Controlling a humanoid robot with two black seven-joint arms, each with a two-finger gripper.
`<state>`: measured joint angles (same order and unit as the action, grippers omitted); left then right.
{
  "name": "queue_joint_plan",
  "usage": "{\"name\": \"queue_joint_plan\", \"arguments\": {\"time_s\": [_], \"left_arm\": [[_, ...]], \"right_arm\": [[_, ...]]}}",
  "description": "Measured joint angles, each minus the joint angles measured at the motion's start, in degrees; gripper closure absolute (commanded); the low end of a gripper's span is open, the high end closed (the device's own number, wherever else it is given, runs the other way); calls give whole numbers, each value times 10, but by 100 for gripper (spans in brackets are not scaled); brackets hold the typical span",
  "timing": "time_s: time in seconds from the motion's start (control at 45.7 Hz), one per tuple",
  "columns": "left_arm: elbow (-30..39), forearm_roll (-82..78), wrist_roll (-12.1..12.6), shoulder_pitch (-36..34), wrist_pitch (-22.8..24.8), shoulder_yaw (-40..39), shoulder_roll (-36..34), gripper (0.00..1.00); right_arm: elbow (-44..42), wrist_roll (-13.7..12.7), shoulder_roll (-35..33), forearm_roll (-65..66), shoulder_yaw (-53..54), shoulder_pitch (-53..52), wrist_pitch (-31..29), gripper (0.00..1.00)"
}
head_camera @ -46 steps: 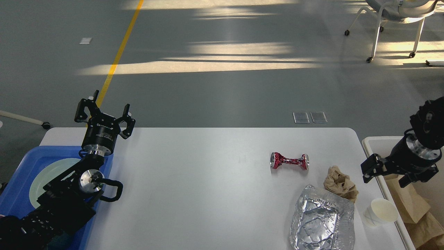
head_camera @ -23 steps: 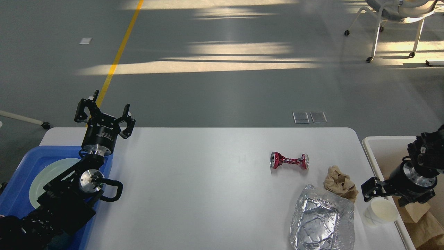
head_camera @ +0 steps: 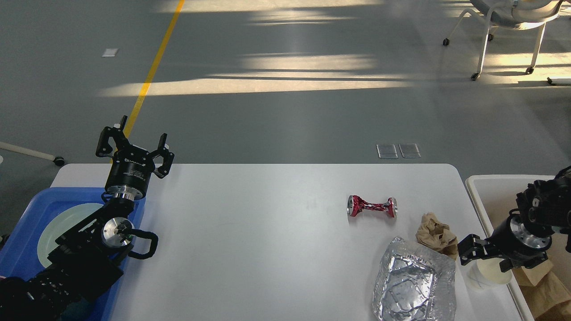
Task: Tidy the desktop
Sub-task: 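Lower the right gripper to the second paper cup nearest the robot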
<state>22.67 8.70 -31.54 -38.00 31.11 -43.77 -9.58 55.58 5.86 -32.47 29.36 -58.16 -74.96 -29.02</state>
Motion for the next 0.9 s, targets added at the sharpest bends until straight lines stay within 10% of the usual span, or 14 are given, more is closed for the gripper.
{"name": "queue_joint_plan", "arguments": {"time_s": [0.59,0.7,0.787,0.897], "left_arm": [[0,0,0,0,0,0,0,4],[0,0,0,0,0,0,0,4],[0,0,0,0,0,0,0,4],[0,0,0,0,0,0,0,4]], "right_arm": [[-45,-5,22,-41,9,68,82,10],[-45,-5,22,-41,9,68,86,32],[-44,-5,22,-41,9,68,87,90],[-43,-6,22,-41,9,68,87,100]]}}
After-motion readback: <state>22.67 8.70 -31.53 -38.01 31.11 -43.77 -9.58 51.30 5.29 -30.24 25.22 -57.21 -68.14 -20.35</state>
